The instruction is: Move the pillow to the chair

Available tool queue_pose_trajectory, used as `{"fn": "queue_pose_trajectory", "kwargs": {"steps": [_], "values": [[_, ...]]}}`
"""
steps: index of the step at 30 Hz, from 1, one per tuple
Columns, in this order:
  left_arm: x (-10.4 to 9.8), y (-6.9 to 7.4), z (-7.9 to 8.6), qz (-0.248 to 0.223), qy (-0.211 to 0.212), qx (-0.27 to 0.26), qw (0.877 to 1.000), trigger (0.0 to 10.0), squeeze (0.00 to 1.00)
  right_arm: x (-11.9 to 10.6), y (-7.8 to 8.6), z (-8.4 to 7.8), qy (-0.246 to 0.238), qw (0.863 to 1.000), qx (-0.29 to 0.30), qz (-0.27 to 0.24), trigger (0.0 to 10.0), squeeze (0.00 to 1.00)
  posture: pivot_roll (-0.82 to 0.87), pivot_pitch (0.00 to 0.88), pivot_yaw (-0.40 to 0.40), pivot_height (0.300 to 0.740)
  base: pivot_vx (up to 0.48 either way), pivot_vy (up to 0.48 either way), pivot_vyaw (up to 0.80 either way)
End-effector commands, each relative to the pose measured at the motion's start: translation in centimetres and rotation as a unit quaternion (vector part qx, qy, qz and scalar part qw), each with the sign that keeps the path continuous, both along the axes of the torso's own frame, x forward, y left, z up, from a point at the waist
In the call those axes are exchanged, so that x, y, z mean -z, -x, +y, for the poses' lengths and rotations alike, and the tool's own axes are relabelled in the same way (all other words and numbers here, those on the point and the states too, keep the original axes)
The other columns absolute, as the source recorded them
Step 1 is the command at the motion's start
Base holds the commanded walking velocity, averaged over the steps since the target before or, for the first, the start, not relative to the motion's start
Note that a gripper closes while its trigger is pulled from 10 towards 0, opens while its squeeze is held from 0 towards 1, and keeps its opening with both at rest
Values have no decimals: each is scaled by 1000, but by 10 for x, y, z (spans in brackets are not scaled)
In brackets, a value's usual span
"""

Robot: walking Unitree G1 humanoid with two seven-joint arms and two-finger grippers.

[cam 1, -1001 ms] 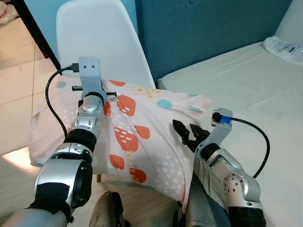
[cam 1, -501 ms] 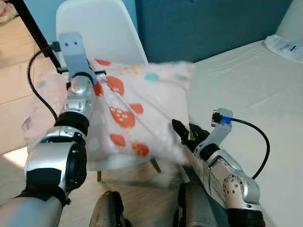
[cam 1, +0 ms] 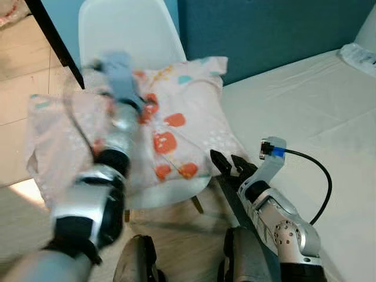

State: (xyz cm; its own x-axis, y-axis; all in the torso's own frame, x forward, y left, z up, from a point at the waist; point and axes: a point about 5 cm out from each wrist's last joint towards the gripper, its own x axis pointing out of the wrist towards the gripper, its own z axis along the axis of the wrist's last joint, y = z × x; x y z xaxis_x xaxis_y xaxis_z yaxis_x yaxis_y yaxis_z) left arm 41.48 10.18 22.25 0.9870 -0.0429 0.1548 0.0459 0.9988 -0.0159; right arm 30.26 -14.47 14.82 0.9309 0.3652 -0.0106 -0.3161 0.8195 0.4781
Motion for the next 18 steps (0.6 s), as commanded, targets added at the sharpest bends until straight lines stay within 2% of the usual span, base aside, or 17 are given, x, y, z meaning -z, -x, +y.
{"fn": "queue_pose_trajectory", "kwargs": {"steps": [1,4,5,6,10,13,15,16,18], "values": [[5,3,-8,-5,-20,26,999,10000,0,2,4,1,-1,1000,0,5,10000,0,-104,283,103,611,0,0,0],[9,5,-15,-6,-26,33,999,10000,0,2,4,1,-1,1000,0,5,10000,0,-105,283,104,611,0,0,0],[10,5,-16,-7,-26,33,999,10000,957,2,4,1,-1,1000,0,5,10000,0,-105,283,104,611,0,0,0],[10,5,-17,-8,-28,32,999,10000,1000,2,4,1,-1,1000,0,4,10000,0,-105,281,104,611,0,0,0],[3,5,-9,-25,-24,25,999,10000,1000,2,4,3,-2,1000,-5,2,10000,0,-101,276,104,611,0,0,0],[-8,3,6,-53,-30,-2,998,10000,1000,2,4,7,1,1000,-16,-1,10000,0,-95,267,102,611,0,0,0],[-8,3,6,-53,-30,-2,998,10000,1000,2,4,7,1,1000,-16,-1,10000,0,-95,267,102,611,0,0,0],[-14,2,17,-65,-32,-18,997,10000,1000,2,3,10,1,1000,-24,-3,10000,0,-91,261,99,611,0,0,0],[-16,2,21,-68,-31,-24,997,10000,1000,2,2,11,1,1000,-26,-4,10000,0,-91,261,99,611,0,0,0]]}}
